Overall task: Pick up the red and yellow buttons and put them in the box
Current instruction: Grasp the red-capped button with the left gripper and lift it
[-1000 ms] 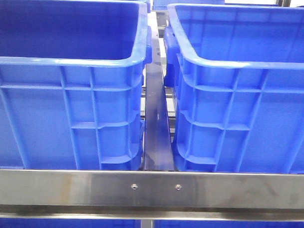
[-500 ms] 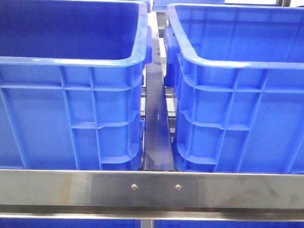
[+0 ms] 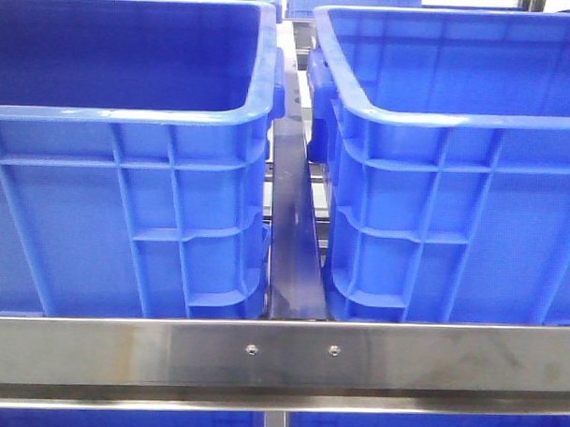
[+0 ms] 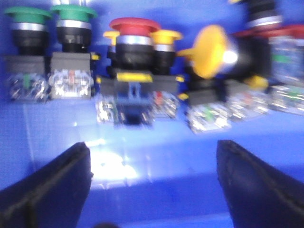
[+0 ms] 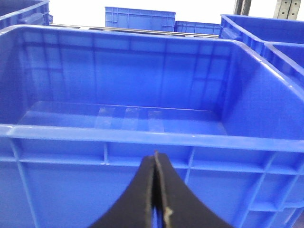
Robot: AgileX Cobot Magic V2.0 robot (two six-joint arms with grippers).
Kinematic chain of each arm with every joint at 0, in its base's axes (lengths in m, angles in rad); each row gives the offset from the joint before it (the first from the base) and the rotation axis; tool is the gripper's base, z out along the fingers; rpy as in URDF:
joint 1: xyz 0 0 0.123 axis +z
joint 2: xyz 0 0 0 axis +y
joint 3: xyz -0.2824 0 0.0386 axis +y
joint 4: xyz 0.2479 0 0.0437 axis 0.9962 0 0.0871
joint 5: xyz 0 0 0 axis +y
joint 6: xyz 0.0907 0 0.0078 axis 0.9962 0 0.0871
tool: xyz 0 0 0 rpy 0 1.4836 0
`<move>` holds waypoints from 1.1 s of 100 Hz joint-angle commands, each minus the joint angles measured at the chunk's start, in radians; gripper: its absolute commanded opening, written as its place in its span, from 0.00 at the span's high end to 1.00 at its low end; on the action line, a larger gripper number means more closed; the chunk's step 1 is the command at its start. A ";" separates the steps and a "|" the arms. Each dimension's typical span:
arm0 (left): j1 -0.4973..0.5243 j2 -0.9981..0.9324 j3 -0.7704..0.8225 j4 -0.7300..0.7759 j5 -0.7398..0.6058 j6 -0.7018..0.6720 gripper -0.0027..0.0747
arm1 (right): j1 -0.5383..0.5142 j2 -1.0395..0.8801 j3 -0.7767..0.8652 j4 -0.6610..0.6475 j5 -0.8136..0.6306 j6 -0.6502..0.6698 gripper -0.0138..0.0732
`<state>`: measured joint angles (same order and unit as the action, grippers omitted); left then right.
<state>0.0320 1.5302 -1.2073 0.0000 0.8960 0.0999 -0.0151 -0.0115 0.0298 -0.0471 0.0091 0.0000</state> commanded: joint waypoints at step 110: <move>-0.005 0.126 -0.146 0.007 -0.026 0.021 0.76 | -0.004 -0.022 -0.018 -0.010 -0.074 0.000 0.92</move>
<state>0.0320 1.7425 -1.3248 0.0112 0.8927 0.1021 -0.0151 -0.0115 0.0298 -0.0471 0.0091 0.0000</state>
